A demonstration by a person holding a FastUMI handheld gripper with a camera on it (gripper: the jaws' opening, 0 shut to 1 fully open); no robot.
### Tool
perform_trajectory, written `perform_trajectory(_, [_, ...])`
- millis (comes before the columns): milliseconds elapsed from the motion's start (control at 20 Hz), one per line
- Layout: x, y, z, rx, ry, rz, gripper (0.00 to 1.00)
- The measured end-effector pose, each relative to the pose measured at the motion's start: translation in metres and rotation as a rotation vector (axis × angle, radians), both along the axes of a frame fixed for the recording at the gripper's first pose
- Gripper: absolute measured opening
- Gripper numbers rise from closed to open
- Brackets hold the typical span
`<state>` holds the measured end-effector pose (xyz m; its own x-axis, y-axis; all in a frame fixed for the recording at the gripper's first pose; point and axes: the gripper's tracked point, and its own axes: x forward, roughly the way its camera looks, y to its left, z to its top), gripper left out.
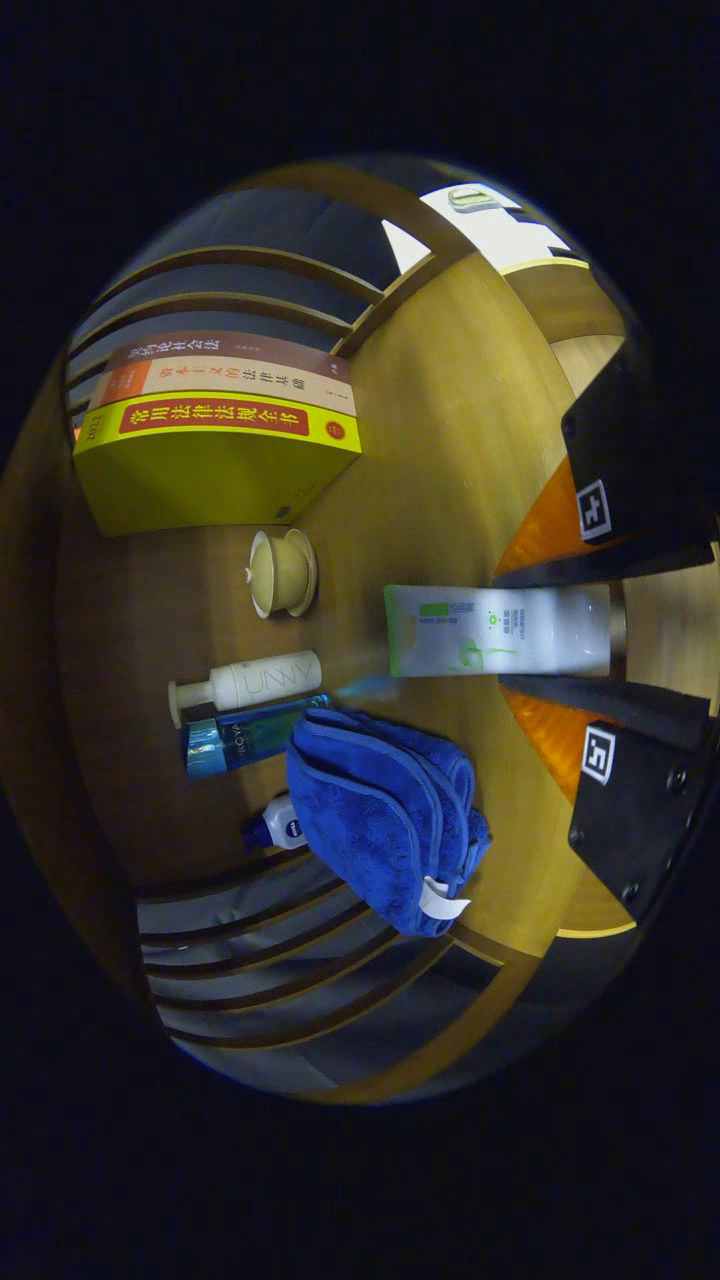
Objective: Pull open the drawer, take out the items inside it, and place them on the countertop above the cabinet.
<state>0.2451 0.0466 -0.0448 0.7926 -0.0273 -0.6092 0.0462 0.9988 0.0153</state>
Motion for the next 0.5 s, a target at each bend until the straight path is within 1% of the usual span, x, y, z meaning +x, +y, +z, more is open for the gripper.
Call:
perform_trajectory(100, [-0.0002,0.0022,-0.0008,0.001,-0.003,0.006,0.55])
perform_trajectory(250, [-0.0018,0.0033,-0.0001,0.01,-0.004,0.014,0.59])
perform_trajectory(500, [-0.0061,0.0073,0.002,0.045,-0.025,0.024,0.77])
